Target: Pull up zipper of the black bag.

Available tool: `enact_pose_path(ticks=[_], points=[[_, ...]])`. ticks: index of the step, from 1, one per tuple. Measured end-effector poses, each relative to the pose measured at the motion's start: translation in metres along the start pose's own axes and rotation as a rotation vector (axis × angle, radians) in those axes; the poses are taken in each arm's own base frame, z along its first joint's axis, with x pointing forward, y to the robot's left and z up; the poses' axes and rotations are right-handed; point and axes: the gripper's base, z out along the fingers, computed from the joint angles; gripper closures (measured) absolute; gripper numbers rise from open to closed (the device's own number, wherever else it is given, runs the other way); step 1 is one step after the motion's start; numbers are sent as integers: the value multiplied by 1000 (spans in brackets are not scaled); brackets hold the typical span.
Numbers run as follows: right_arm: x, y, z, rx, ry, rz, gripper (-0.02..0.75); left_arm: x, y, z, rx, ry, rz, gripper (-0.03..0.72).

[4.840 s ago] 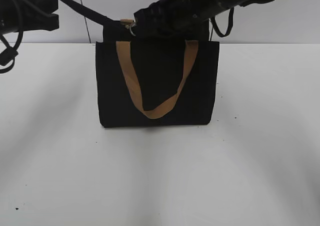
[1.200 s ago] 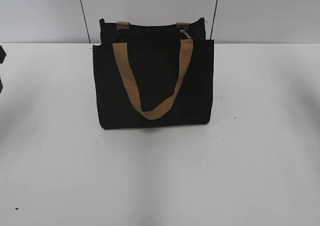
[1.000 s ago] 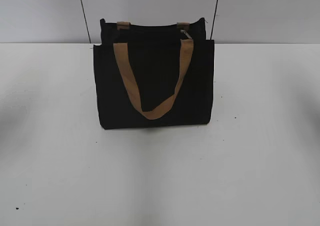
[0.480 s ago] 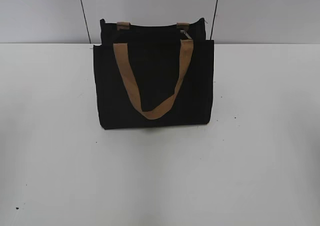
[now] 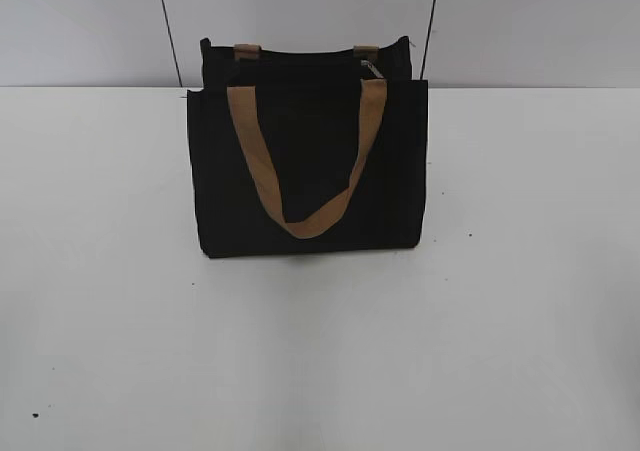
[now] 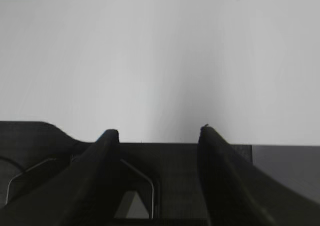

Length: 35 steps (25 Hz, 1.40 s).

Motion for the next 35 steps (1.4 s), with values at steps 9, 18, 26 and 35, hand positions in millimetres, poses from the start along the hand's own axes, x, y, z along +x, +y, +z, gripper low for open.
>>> enact_pose_path(ticks=[9, 18, 26, 35], points=[[30, 9, -15, 41, -284, -115, 351, 41, 6, -26, -13, -248, 6, 146], [62, 18, -30, 68, -474, -175, 351, 51, 7, -34, -10, -326, 4, 146], [65, 20, -32, 51, -496, -187, 351, 51, 7, -34, -8, -327, 3, 146], [66, 20, -33, -30, -498, -257, 351, 51, 7, -35, -8, -327, 3, 146]])
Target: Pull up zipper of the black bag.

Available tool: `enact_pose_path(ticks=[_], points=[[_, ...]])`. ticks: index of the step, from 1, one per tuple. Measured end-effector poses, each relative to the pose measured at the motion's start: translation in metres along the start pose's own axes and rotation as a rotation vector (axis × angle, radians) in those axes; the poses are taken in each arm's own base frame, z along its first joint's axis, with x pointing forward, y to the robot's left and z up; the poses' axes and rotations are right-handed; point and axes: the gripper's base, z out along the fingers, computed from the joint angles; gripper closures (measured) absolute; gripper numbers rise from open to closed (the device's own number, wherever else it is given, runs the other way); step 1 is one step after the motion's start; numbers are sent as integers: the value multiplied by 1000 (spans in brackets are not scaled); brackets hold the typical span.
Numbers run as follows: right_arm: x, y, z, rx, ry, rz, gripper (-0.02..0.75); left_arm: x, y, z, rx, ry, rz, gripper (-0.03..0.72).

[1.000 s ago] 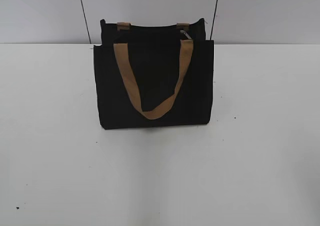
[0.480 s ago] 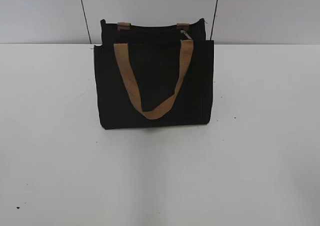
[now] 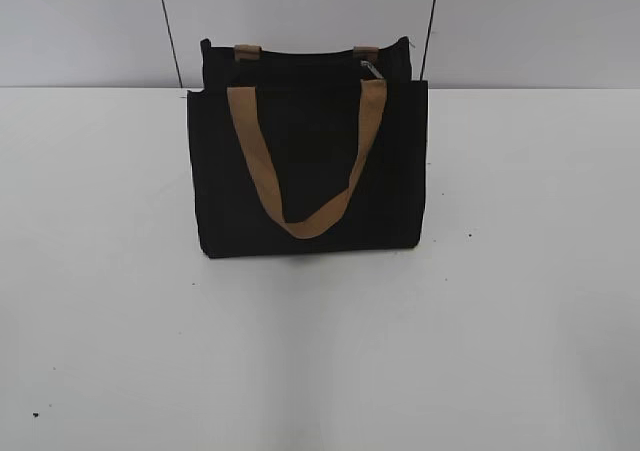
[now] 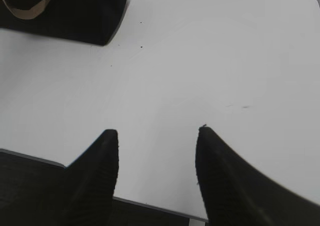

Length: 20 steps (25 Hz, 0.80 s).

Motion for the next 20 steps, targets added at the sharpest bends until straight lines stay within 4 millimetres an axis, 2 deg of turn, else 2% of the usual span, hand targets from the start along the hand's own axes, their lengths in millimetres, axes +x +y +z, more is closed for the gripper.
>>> enact_pose_path(ticks=[20], points=[[0, 1, 0, -12, -4, 5, 351, 0, -1, 0, -71, -3, -39, 175]])
